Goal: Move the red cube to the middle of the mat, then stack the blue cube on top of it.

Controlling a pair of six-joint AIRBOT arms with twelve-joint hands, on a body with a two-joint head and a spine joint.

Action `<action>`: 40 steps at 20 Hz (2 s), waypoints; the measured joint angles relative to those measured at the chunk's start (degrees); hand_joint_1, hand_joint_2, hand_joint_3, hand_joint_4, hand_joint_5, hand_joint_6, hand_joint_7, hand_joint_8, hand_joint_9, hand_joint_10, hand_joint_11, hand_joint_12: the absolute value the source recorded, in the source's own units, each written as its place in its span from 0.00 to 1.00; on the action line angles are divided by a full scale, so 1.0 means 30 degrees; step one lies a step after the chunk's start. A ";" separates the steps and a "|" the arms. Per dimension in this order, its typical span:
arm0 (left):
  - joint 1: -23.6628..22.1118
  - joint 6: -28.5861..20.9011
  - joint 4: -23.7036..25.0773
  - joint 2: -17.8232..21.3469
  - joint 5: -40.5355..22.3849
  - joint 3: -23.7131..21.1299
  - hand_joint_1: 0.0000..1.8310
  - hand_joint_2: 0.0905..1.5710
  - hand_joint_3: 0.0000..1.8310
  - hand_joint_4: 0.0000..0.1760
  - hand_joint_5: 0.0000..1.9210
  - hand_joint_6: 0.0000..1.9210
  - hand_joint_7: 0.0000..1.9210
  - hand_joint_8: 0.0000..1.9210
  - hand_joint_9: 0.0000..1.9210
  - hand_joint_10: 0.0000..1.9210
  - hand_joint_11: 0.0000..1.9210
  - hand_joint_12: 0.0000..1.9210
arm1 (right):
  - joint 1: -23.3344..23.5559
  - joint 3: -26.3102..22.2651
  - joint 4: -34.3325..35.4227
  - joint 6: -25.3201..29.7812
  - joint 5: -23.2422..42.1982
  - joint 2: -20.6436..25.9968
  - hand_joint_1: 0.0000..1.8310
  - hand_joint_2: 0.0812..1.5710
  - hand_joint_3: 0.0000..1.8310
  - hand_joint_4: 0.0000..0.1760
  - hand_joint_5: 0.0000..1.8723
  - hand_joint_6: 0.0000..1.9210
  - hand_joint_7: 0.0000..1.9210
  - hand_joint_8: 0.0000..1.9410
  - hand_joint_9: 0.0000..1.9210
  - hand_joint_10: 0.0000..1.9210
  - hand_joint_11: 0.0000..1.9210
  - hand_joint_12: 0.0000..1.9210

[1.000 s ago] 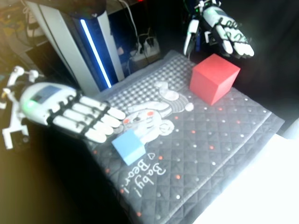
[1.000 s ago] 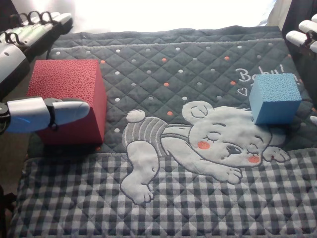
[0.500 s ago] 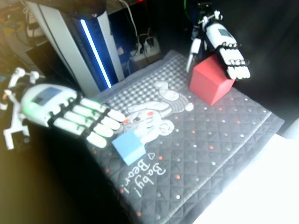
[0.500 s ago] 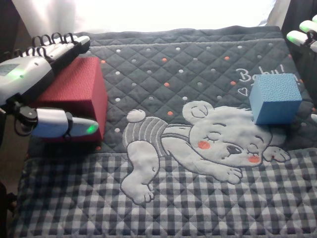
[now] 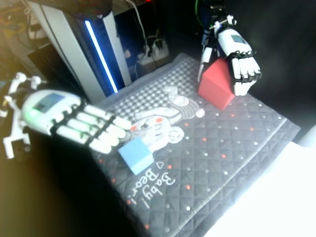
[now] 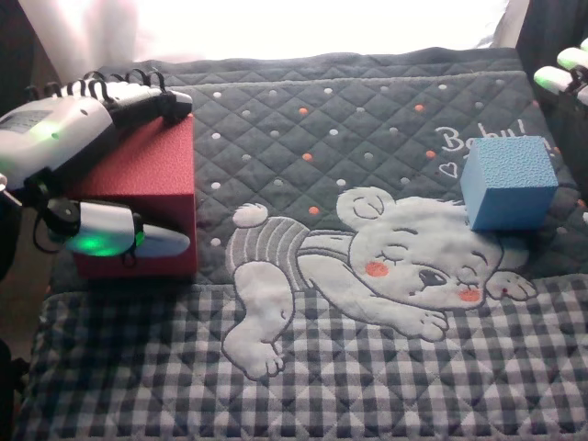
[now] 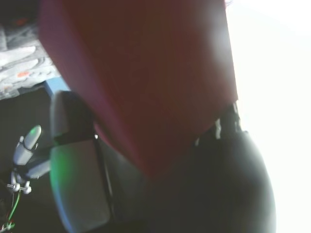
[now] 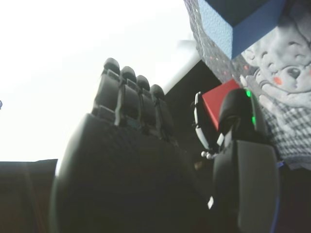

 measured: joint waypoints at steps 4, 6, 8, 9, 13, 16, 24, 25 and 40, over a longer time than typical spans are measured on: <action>0.0000 -0.0874 0.1523 0.0561 -0.1457 -0.0641 0.68 0.70 0.01 0.28 0.13 0.73 0.07 0.75 0.04 0.87 0.00 0.99 | 0.0000 0.0000 -0.0153 0.0058 0.0007 -0.0044 0.38 0.80 0.00 0.00 0.00 0.00 0.00 0.00 0.00 0.00 0.00 0.00; -0.0284 -0.1428 0.2390 0.0743 -0.2251 -0.0823 0.65 0.71 0.00 0.40 0.12 0.69 0.05 0.80 0.03 0.92 0.00 1.00 | 0.0000 0.0000 -0.0066 0.0058 0.0007 -0.0051 0.38 0.80 0.00 0.00 0.00 0.00 0.00 0.00 0.00 0.00 0.00 0.00; -0.1530 -0.1494 0.3672 0.0707 -0.2295 -0.0860 0.65 0.71 0.00 0.41 0.13 0.74 0.06 0.88 0.05 0.99 0.00 1.00 | 0.0000 0.0036 -0.0044 0.0066 0.0022 -0.0095 0.38 0.79 0.00 0.00 0.00 0.00 0.00 0.00 0.00 0.00 0.00 0.00; -0.2018 -0.1486 0.3869 0.0495 -0.2499 -0.0823 0.64 0.71 0.00 0.44 0.13 0.75 0.05 0.89 0.05 0.99 0.00 1.00 | 0.0000 0.0036 -0.0044 0.0073 0.0036 -0.0117 0.38 0.79 0.00 0.00 0.00 0.00 0.00 0.00 0.00 0.00 0.00 0.00; -0.3468 -0.2069 0.4204 -0.1996 -0.1260 0.0386 0.58 0.65 0.00 0.24 0.15 0.67 0.14 0.70 0.08 0.87 0.02 0.99 | -0.0007 0.0080 -0.0007 0.0073 -0.0007 -0.0233 0.37 0.80 0.00 0.00 0.00 0.00 0.00 0.00 0.00 0.00 0.00 0.00; -0.4248 -0.2732 0.4772 -0.3461 0.1129 0.1399 0.55 0.65 0.00 0.01 0.13 0.59 0.10 0.70 0.05 0.89 0.04 1.00 | -0.0022 0.0080 0.0051 0.0073 0.0015 -0.0240 0.32 0.81 0.01 0.01 0.00 0.00 0.00 0.00 0.00 0.00 0.00 0.00; -0.4736 -0.2783 0.5260 -0.5078 0.4481 0.2324 0.29 0.52 0.00 0.98 0.00 0.00 0.00 0.00 0.00 0.00 0.00 0.01 | -0.0022 0.0080 0.0080 0.0080 0.0015 -0.0240 0.32 0.82 0.00 0.26 0.00 0.00 0.00 0.00 0.00 0.00 0.00 0.00; -0.4736 -0.2783 0.5370 -0.5071 0.4481 0.2324 0.28 0.51 0.00 1.00 0.00 0.00 0.00 0.00 0.00 0.00 0.00 0.00 | -0.0022 0.0080 0.0066 0.0080 0.0007 -0.0240 0.31 0.82 0.00 0.23 0.00 0.00 0.00 0.00 0.00 0.00 0.00 0.00; 0.0051 -0.3300 0.3359 -0.0182 -0.4007 -0.1005 0.28 0.55 0.00 0.91 0.00 0.00 0.00 0.00 0.00 0.00 0.00 0.00 | 0.1647 0.3060 -0.1180 0.6288 -0.1851 -0.1872 0.52 0.69 0.00 0.00 0.00 0.00 0.01 0.00 0.06 0.04 0.00 0.41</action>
